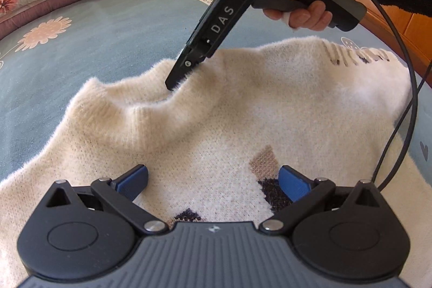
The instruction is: Fold clothes
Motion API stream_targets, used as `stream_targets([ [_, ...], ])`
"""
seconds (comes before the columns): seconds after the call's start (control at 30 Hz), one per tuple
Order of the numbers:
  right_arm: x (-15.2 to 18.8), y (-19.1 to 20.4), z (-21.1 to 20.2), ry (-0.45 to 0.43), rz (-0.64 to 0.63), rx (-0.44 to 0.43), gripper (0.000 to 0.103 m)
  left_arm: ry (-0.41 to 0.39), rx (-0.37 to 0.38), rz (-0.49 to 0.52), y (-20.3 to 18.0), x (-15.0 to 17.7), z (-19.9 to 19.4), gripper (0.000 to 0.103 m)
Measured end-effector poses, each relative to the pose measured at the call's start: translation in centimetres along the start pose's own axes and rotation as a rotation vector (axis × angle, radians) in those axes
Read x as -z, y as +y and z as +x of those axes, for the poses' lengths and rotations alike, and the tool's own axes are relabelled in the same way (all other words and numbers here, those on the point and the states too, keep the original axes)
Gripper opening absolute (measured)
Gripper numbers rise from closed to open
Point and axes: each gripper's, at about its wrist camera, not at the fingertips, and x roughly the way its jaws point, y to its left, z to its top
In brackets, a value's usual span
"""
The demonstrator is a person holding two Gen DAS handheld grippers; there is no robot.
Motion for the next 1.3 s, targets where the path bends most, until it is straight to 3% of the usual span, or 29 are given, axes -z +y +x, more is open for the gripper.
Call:
stream_targets([
  [0.03, 0.1, 0.2, 0.1, 0.008, -0.016, 0.015, 0.032, -0.002, -0.001, -0.003, 0.0, 0.0, 0.0, 0.102],
  [0.1, 0.0, 0.6, -0.1, -0.013, -0.029, 0.069, 0.019, -0.011, -0.005, -0.012, 0.2, 0.0, -0.1, 0.102],
  [0.2, -0.1, 0.9, -0.2, -0.042, -0.028, 0.132, 0.015, -0.036, -0.044, -0.042, 0.6, -0.4, 0.0, 0.102],
  [0.27, -0.1, 1.0, -0.2, -0.057, -0.009, 0.165, 0.016, -0.039, -0.066, -0.057, 1.0, -0.8, 0.2, 0.102],
  [0.33, -0.1, 1.0, -1.0, -0.083, 0.030, 0.197, 0.028, -0.065, -0.081, -0.068, 1.3, -1.2, -0.2, 0.102],
  [0.4, 0.3, 1.0, -2.7, -0.131, 0.074, 0.209, 0.031, -0.085, -0.077, -0.076, 1.7, -1.5, -0.6, 0.102],
  [0.47, 0.9, 0.9, -4.6, -0.180, 0.123, 0.207, 0.040, -0.067, -0.057, -0.074, 2.3, -1.9, -0.1, 0.102],
  [0.53, 1.9, 1.0, -5.8, -0.193, 0.161, 0.202, 0.042, -0.029, -0.056, -0.049, 2.9, -2.4, 1.1, 0.102],
  [0.67, 4.4, 1.6, -6.2, -0.168, 0.191, 0.223, 0.042, -0.031, -0.068, -0.026, 5.1, -3.6, 3.7, 0.103],
  [0.83, 7.3, 1.7, -6.5, -0.167, 0.278, 0.218, 0.042, -0.044, -0.086, -0.049, 5.3, -4.6, 2.5, 0.102],
  [1.0, 9.7, 2.4, -7.5, -0.193, 0.315, 0.173, 0.042, -0.034, -0.058, 0.021, 3.1, -2.9, -0.2, 0.102],
  [1.1, 10.4, 3.4, -6.8, -0.183, 0.288, 0.151, 0.042, 0.021, -0.047, 0.064, 2.1, -1.6, 0.6, 0.102],
  [1.17, 10.4, 3.9, -5.5, -0.170, 0.258, 0.187, 0.042, 0.052, -0.065, 0.073, 2.1, -1.0, 1.7, 0.102],
  [1.3, 9.6, 3.4, -3.0, -0.188, 0.236, 0.258, 0.042, 0.010, -0.098, -0.007, 4.0, -2.1, 2.9, 0.103],
])
